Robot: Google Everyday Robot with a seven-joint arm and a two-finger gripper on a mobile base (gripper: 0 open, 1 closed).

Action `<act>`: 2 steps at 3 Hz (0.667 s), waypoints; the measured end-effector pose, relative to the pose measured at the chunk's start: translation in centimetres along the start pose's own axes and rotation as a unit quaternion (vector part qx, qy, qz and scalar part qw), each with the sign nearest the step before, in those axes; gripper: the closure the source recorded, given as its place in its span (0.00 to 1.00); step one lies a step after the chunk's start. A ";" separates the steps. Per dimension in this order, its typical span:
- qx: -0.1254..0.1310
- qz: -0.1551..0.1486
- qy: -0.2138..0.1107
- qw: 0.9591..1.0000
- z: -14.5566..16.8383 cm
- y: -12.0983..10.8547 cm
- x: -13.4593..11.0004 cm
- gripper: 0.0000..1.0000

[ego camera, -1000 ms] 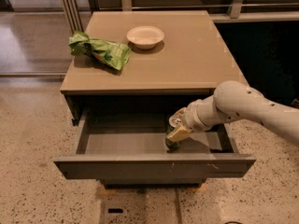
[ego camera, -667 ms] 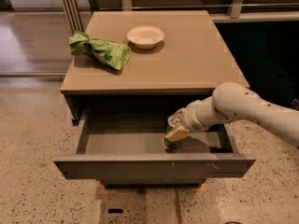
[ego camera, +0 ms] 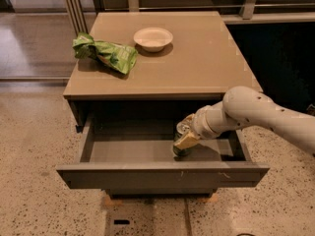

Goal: Place green can into top drawer

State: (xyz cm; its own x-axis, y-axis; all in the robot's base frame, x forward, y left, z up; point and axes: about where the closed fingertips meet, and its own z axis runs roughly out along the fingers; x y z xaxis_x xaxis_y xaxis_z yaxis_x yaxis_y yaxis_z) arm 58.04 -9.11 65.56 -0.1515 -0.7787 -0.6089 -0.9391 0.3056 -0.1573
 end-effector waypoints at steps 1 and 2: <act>0.000 0.000 0.000 1.000 0.0 0.0 0.0 0.34; 0.000 0.000 0.000 1.000 0.0 0.0 0.0 0.11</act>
Offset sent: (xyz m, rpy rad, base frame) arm 0.0000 0.0000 0.0000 0.0000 0.0000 0.0001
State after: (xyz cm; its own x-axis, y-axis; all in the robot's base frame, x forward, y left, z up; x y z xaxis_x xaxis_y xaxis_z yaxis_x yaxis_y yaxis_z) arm 58.06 -9.09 65.56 -0.1512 -0.7787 -0.6089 -0.9391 0.3055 -0.1574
